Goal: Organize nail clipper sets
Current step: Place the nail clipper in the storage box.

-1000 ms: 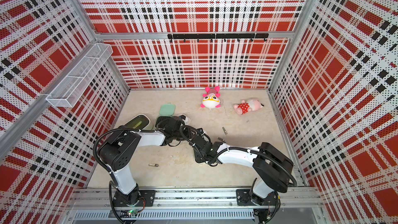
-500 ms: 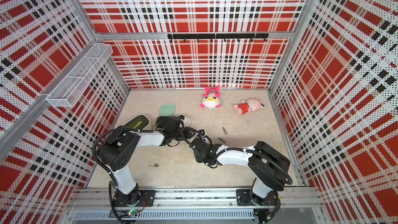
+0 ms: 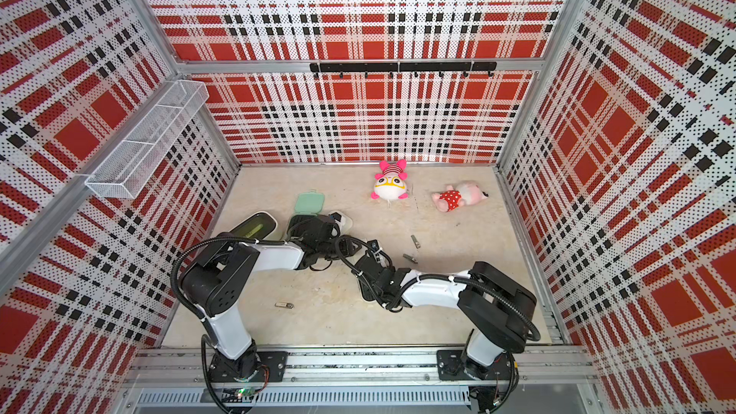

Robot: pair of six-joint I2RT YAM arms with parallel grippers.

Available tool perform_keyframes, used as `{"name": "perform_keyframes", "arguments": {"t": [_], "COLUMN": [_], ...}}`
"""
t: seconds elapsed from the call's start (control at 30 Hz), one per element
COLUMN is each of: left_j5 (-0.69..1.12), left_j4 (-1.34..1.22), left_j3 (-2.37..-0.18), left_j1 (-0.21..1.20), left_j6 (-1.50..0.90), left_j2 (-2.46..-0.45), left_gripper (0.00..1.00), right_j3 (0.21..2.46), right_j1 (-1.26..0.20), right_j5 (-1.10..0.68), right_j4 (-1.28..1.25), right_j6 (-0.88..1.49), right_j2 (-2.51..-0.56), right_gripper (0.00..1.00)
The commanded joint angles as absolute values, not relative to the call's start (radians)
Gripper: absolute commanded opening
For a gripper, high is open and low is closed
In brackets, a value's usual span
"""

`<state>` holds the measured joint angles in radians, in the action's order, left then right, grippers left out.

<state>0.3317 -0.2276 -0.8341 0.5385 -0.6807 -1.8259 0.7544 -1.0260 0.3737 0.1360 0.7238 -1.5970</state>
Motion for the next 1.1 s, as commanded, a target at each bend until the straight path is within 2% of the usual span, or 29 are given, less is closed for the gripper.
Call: {"name": "perform_keyframes", "arguments": {"t": [0.0,1.07], "left_j5": [0.321,0.307], "left_j4": [-0.189,-0.167], "left_j3": [-0.817,-0.793], "left_j1": [0.529,0.512], "left_j6": [-0.68,-0.673], "left_j2": [-1.821,-1.834], "left_gripper": [0.35,0.33], "right_j3": [0.726,0.629], "right_j1": [-1.035,-1.063], "right_j5": [0.36,0.252], "right_j4": [0.103,0.177], "right_j6": [0.718,0.819], "right_j2": [-1.583,-1.547], "right_gripper": [0.14,0.15]}}
